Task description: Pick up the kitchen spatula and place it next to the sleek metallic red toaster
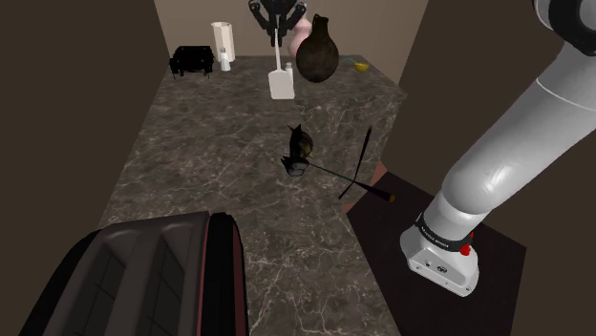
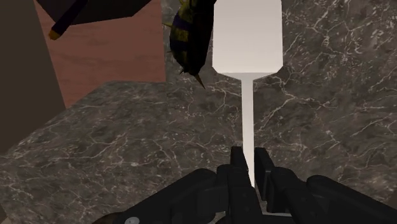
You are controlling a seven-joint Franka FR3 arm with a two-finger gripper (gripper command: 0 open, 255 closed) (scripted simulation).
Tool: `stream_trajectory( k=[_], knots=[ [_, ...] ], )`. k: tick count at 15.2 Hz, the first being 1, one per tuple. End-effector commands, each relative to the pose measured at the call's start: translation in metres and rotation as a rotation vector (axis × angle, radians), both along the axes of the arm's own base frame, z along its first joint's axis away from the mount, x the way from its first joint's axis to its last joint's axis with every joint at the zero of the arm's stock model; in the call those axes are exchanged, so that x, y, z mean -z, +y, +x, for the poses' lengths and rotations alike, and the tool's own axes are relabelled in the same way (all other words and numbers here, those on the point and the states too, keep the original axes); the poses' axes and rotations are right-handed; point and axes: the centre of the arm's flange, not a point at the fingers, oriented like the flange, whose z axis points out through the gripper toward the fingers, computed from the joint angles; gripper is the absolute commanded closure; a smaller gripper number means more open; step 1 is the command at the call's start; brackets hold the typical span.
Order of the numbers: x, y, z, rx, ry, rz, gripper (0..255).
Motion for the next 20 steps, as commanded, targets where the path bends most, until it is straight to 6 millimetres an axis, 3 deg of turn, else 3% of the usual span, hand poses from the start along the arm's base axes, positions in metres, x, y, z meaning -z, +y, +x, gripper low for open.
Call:
stream_trajectory(
  k=[1,20],
  knots=[
    [0.001,0.009,-0.024,0.001,0.0,0.0,255],
    [0.0,0.117,-0.251,0.001,0.0,0.0,255]
  ],
)
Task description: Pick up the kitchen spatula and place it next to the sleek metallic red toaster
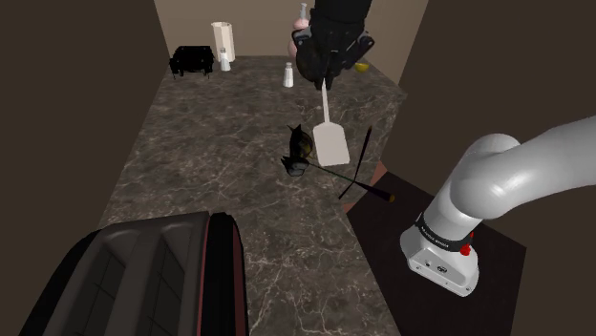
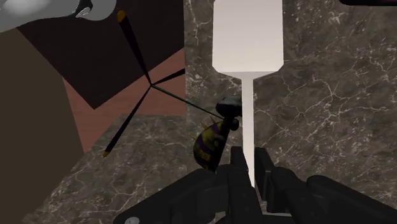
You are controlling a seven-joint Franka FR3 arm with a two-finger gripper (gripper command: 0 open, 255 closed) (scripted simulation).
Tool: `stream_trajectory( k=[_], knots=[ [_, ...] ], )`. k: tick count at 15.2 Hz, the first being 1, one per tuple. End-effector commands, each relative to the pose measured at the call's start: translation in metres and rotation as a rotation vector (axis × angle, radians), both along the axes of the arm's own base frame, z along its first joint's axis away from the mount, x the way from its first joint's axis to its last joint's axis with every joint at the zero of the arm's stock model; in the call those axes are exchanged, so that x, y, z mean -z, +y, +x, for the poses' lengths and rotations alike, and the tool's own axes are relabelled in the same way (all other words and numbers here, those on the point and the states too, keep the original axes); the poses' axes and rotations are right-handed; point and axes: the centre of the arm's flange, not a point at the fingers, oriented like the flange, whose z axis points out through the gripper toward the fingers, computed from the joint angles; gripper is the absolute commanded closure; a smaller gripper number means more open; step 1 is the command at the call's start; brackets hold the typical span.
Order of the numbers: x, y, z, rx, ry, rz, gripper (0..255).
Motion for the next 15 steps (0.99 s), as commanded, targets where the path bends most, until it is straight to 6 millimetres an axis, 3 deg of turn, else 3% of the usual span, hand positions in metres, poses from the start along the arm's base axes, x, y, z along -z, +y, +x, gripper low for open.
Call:
stream_trajectory(
  k=[1,10,15],
  knots=[
    [0.001,0.014,-0.024,0.001,0.001,0.0,255],
    [0.001,0.064,-0.13,0.001,0.001,0.0,255],
    [0.027,0.064,-0.13,0.001,0.001,0.0,255]
  ],
)
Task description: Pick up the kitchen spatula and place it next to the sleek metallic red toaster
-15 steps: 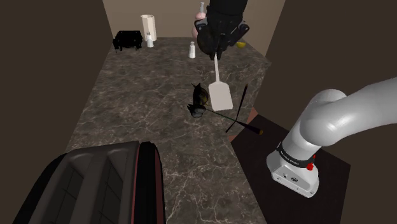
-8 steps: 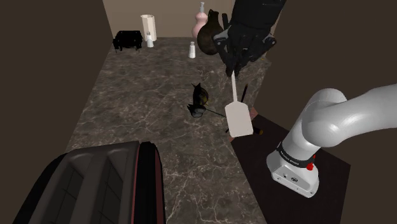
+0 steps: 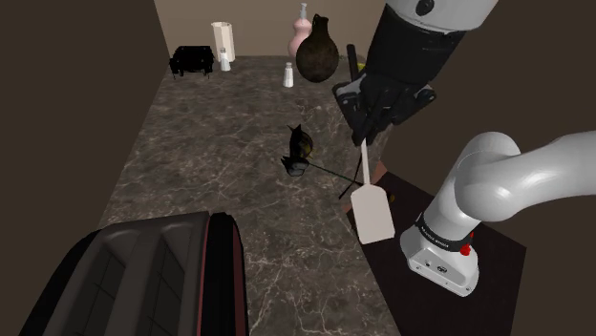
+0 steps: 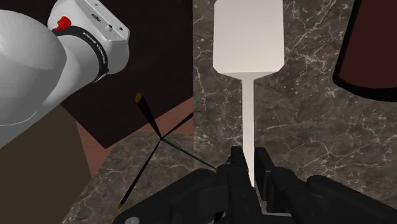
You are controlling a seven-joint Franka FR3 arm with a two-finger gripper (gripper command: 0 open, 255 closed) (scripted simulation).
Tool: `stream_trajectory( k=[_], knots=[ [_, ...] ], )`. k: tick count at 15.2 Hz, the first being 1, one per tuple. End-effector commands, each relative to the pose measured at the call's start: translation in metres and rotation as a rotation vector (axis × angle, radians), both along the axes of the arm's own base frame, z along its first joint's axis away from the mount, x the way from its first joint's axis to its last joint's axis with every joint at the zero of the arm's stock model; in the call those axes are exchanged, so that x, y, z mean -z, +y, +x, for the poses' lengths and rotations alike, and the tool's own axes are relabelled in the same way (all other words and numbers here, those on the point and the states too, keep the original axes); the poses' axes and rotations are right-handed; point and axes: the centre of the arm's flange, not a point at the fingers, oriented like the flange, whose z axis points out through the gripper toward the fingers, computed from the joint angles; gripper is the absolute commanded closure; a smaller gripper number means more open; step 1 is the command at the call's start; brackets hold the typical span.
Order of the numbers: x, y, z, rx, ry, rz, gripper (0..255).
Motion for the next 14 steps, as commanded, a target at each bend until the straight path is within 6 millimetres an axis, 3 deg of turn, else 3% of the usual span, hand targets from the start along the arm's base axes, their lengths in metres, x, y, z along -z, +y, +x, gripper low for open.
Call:
stream_trajectory(
  k=[1,14],
  knots=[
    [0.01,0.0,-0.001,0.0,0.0,0.0,255],
    [0.079,0.0,-0.001,0.0,0.0,0.0,255]
  ],
)
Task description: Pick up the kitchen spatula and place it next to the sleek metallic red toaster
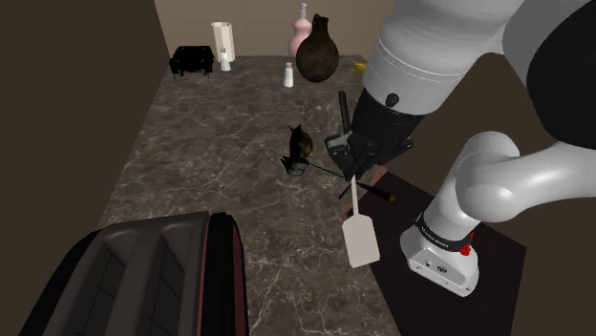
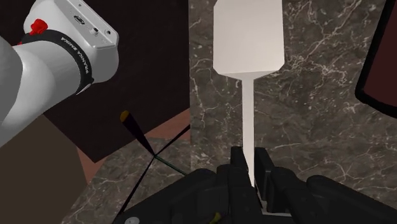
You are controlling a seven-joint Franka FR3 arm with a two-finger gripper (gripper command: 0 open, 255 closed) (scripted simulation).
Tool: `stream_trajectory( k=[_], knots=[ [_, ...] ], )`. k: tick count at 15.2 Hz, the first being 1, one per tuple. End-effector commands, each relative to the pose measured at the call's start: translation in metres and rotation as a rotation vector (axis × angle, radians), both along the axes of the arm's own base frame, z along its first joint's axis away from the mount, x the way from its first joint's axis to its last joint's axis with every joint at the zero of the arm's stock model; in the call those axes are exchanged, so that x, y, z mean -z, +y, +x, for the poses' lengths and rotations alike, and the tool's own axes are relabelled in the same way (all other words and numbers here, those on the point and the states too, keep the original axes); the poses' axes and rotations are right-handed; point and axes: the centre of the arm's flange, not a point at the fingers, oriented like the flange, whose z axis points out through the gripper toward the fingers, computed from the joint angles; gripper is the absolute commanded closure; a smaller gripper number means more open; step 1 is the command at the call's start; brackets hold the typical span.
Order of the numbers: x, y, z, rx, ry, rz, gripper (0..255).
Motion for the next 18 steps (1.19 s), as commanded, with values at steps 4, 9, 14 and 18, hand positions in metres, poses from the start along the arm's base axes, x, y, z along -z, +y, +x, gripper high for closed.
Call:
stream_trajectory(
  k=[4,9,14,18],
  knots=[
    [0.026,0.0,0.0,0.0,0.0,0.0,255],
    [0.053,0.0,0.0,0.0,0.0,0.0,255],
    [0.079,0.0,0.0,0.0,0.0,0.0,255],
    [0.1,0.0,0.0,0.0,0.0,0.0,255]
  ],
)
